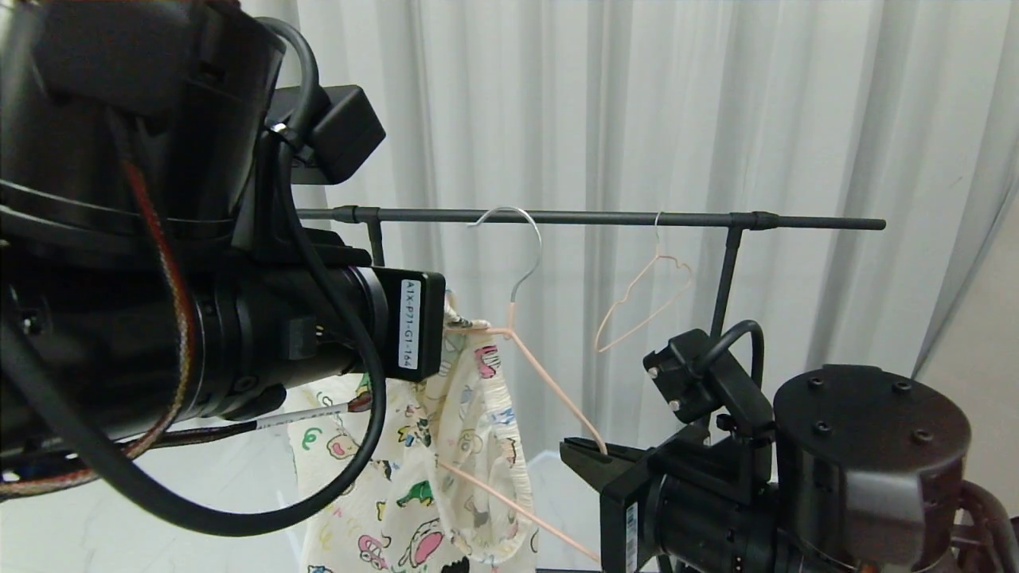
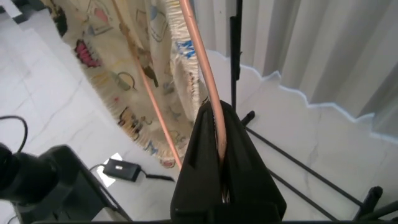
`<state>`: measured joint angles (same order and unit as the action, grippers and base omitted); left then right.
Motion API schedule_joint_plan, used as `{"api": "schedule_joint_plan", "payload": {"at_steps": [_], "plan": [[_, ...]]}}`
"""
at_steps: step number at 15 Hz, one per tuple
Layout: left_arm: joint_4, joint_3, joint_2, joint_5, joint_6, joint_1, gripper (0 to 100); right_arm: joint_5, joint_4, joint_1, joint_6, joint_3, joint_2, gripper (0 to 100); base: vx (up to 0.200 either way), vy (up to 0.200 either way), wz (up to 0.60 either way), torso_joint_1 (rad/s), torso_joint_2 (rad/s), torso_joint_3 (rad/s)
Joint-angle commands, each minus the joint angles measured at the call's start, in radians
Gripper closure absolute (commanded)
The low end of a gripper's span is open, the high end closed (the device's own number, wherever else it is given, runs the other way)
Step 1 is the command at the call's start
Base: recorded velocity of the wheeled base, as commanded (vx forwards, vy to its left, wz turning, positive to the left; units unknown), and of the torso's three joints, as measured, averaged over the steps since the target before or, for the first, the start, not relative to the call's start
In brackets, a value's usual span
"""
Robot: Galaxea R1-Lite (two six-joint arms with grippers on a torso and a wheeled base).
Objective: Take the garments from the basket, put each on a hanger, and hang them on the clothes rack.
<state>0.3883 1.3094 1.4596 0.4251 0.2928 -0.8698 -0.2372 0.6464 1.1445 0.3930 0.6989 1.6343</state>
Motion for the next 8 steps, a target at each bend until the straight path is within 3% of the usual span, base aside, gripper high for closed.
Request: {"api": "schedule_joint_plan", "payload": {"at_steps": [1, 8], "plan": [[-0.025, 0.004, -0.004, 0.000, 0.000, 0.002, 100, -0.004, 0.001, 0.020, 0.000, 0.002, -0.002, 100, 0.000, 0.000, 0.00, 0.000, 0.00, 0.000], [-0.051, -0.004, 0.002, 0.001, -0.006, 0.014, 100, -0.051, 0.019, 0.043, -0.016, 0.045, -0.001, 100, 0.000, 0.000, 0.00, 0.000, 0.00, 0.000]]}}
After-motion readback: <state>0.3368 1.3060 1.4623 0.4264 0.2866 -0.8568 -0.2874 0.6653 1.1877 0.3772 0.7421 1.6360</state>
